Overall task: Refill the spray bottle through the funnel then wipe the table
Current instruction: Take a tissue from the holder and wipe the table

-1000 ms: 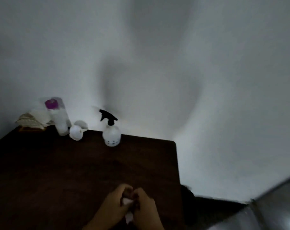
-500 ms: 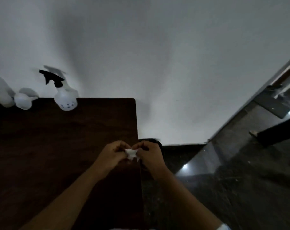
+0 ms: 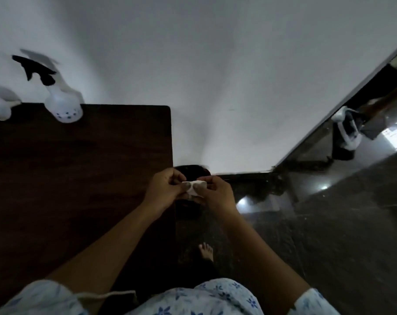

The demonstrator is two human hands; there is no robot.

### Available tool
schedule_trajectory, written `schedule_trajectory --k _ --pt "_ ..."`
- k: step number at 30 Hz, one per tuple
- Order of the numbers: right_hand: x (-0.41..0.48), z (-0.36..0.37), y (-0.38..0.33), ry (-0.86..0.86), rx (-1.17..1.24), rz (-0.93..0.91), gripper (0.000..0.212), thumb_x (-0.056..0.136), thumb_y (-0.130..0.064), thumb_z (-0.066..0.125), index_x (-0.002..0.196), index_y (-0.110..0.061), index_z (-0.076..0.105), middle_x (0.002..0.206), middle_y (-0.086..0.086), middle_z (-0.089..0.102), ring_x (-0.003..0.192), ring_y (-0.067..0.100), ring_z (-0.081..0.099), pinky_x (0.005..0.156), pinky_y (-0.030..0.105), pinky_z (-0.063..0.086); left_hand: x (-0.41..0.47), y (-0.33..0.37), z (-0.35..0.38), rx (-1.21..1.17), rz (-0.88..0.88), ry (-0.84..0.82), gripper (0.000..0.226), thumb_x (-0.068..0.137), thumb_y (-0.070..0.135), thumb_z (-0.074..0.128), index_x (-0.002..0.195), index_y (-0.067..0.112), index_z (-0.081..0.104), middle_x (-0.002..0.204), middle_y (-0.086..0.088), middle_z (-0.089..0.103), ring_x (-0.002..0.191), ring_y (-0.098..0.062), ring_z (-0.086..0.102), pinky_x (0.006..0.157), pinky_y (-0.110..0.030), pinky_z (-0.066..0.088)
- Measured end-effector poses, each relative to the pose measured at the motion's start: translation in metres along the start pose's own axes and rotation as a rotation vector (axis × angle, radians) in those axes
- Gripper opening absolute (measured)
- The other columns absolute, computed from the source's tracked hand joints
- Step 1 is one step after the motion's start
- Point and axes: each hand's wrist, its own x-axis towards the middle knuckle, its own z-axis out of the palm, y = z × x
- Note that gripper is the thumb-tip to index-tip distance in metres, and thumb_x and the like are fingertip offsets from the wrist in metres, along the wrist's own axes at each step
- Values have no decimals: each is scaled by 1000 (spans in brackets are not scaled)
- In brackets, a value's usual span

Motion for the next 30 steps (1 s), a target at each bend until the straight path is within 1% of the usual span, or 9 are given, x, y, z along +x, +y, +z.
schedule_trajectory --k 3,5,10,13,16,21,25,28,30 --pt "38 -15 5 20 -42 -5 7 88 -8 62 93 -13 61 93 15 67 77 19 67 65 25 57 31 0 11 128 50 34 23 75 1 72 72 20 60 78 -16 64 77 -34 67 67 -47 58" --pt "66 -30 2 22 -89 -22 5 88 -12 62 91 -15 64 86 9 68 75 17 69 64 27 57 55 0 26 199 77 98 29 74 3 72 68 27 57 78 -9 65 78 -28 66 69 -47 57" --pt "142 -65 -4 28 -253 5 14 85 -3 63 98 -5 63 74 -3 60 46 -9 57 39 4 38 116 -5 75 191 -52 231 15 73 -2 69 81 11 65 91 -10 68 81 -17 61 66 -17 48" --pt "187 -73 12 56 -377 25 17 84 -6 62 100 -13 66 88 1 64 60 -1 54 42 2 37 151 -20 94 170 -147 161 22 80 -5 61 100 2 66 106 -14 66 100 -23 61 86 -27 49" --pt "219 -75 36 40 -503 85 20 85 -10 61 102 -18 67 98 3 68 73 8 55 58 14 40 178 -32 100 174 -222 14 42 83 -12 53 123 0 55 125 -15 57 117 -26 52 101 -37 42" --pt "260 -72 63 6 -498 155 23 85 -9 61 105 -17 67 101 5 68 81 12 58 67 21 44 215 -55 108 33 -355 -97 47 84 -9 56 129 -2 48 128 -14 55 112 -24 55 91 -30 45" --pt "298 -69 75 -53 -464 157 33 86 -10 59 118 -16 61 108 4 65 95 17 61 68 18 45 250 -74 114 -56 -429 -80 48 84 3 61 131 8 49 130 -10 55 111 -20 56 96 -36 46" --pt "321 -69 84 -118 -415 231 59 85 -14 63 140 -16 39 125 5 56 111 23 57 83 26 46 271 -89 112 -32 -483 -61 68 85 18 62 144 19 28 146 -7 35 129 -24 41 104 -43 40" --pt "333 -71 92 -117 -490 265 65 84 -15 64 141 -14 34 131 10 54 115 26 54 81 24 43 280 -100 110 -5 -547 -30 70 89 11 58 146 18 19 151 -10 24 138 -27 27 109 -43 34"
